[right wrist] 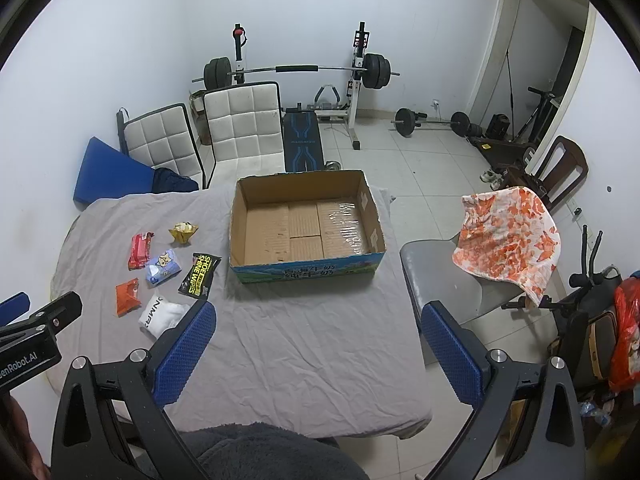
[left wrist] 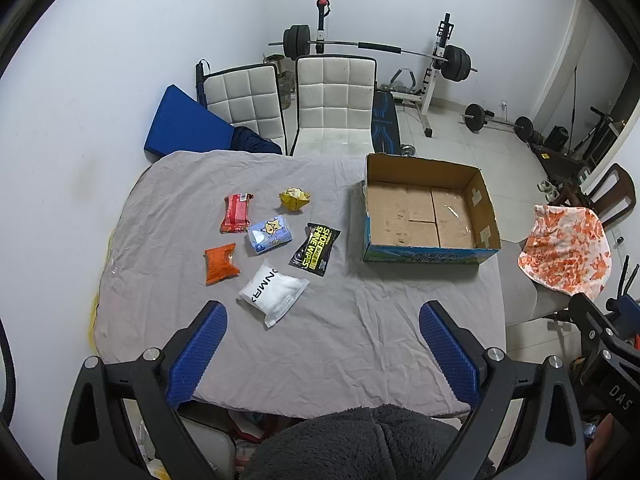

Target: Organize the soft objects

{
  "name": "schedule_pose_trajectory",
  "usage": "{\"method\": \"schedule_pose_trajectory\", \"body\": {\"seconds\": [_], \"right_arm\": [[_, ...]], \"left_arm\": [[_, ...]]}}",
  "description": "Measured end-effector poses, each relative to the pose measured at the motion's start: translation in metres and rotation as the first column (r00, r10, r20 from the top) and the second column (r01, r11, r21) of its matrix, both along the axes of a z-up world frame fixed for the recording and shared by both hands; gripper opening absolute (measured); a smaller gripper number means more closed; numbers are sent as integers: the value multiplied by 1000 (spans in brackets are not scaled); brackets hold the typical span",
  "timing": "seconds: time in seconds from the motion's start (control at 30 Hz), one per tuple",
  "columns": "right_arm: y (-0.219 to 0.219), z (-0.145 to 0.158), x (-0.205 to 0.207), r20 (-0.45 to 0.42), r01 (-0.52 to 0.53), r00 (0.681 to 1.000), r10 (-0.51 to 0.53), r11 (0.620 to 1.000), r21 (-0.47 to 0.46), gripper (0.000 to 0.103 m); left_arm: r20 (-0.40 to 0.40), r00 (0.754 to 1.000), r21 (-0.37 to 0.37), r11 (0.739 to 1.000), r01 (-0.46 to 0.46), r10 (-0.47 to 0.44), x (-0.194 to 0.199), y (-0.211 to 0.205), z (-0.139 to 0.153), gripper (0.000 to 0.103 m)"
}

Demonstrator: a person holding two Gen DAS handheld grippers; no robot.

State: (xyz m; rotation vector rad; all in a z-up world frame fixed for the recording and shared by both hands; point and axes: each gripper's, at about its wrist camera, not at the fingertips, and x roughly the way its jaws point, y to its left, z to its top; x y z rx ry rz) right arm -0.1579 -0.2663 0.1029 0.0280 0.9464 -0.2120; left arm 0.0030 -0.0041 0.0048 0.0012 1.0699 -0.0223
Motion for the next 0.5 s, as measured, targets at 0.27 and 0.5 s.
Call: {"method": "schedule_pose_trajectory", "body": {"seconds": [0.27, 0.5], "right_arm": [[1, 2, 1, 2, 7, 1000, -7, 1000, 1, 103], [-1, 3, -1, 7, 11, 1000, -11, 1000, 4, 103]], "left_arm": [[2, 1000, -1, 1000, 1, -1, -1, -3, -2, 99], [14, 1000, -5, 1000, -3, 3, -1, 0, 3, 99]]}}
